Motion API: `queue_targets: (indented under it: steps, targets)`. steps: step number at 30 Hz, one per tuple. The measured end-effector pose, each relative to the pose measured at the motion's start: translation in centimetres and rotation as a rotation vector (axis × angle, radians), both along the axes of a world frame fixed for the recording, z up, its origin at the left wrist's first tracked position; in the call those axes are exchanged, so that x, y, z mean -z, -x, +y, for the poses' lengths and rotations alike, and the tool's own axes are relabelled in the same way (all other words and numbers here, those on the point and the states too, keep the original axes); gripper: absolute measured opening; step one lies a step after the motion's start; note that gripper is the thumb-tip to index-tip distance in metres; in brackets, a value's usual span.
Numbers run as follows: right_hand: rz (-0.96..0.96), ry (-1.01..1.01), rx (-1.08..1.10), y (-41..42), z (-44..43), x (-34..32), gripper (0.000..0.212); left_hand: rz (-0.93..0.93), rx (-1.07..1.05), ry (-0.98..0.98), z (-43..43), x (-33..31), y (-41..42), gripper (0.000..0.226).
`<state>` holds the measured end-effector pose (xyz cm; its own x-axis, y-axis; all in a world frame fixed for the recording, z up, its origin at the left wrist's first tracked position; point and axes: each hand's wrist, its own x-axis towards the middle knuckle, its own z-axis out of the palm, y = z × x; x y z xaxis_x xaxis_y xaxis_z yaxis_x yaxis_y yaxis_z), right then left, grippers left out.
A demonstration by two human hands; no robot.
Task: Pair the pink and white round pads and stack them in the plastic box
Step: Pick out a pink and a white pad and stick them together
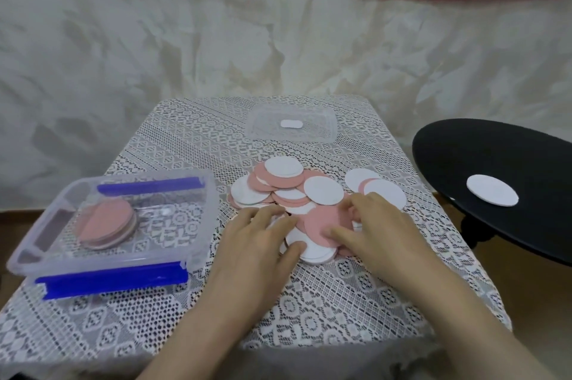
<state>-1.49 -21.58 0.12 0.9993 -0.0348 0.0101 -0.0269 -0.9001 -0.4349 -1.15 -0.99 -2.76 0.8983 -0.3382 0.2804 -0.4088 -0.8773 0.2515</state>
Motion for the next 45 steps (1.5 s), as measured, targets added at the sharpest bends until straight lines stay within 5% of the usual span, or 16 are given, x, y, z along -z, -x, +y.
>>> queue_targets:
  steps: [8,12,17,20,27,33,38,45]
  targets:
    - [0.03,-0.156,-0.024,-2.2,-0.8,0.0,0.024,0.007,0.014,0.09,-0.3,-0.4,-1.0,0.043]
    - [0.119,-0.59,-0.123,-2.5,-0.7,0.3,0.012,0.03,0.043,0.18,0.1,-0.6,-1.2,0.047]
    - [0.166,-0.694,-0.288,-1.9,0.1,0.3,0.007,0.043,0.056,0.291,0.6,-0.8,-0.4,0.045]
    - [0.184,-0.754,-0.279,-1.5,0.5,0.3,0.006,0.068,0.03,0.401,0.8,-0.9,0.4,0.022]
    - [0.128,-0.83,-0.13,-1.4,0.6,0.5,0.012,0.19,-0.037,0.457,1.5,-0.5,1.2,0.017]
    - [-0.066,-0.292,0.027,-2.8,-0.3,1.4,0.014,0.212,-0.083,0.533,2.0,-0.6,0.9,0.015]
    - [-0.024,-0.097,0.098,-5.1,-0.2,1.0,0.048,0.245,-0.088,0.595,1.2,-1.0,0.5,0.016]
    - [0.056,-0.082,0.147,-6.5,-0.2,0.5,0.043,0.311,-0.089,0.667,0.3,-1.3,-0.3,0.016]
